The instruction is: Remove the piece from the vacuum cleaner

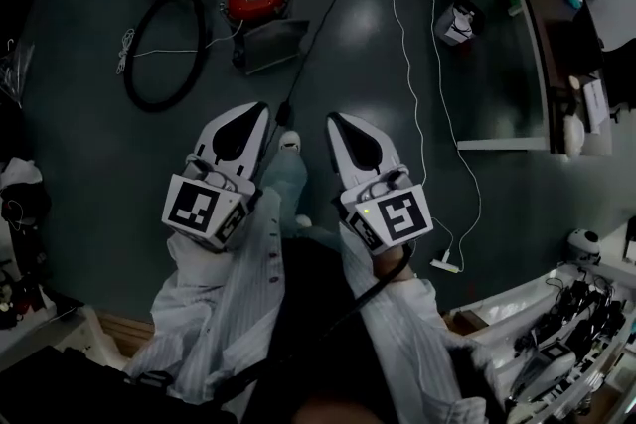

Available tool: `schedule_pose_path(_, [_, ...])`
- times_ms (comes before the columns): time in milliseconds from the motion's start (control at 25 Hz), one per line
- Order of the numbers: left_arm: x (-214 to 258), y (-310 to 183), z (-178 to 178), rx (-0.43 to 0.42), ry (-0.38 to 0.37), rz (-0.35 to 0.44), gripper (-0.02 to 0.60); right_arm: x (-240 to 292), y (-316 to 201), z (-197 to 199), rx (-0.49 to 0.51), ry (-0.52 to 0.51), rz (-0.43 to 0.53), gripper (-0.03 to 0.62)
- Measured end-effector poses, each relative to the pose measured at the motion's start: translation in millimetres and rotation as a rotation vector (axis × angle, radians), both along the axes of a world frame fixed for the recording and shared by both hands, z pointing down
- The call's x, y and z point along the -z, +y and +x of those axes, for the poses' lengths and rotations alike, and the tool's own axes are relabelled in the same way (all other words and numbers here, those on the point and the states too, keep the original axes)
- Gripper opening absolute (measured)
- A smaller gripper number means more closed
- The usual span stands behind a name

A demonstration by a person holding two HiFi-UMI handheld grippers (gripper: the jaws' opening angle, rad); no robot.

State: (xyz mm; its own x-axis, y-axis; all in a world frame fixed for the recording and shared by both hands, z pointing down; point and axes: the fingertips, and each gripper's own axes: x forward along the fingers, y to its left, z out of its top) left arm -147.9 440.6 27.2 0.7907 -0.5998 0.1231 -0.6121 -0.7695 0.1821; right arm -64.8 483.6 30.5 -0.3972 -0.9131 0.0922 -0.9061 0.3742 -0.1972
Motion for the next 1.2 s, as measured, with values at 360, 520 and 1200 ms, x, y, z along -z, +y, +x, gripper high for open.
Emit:
schedule_pose_path(360, [-13.6,-172.2,29.0,0.012,-0.029,-0.025,0.003,1.7,-185.3,32.6,0.059,0.042,0.015,0.0])
schedule_pose_path(520, [-38.2,-223.1,42.7,0.054,-0.077,-0.072,0.003,-23.9,-245.9,55.8,0.1,0.062,-0.065,0.0])
schedule_pose_path(1200, [-224.8,-418.6,111.0,0.227,-0.226,-0.325,0.003,-218.1,-493.8,104.0,0.682,0.272,-0.272,0.0])
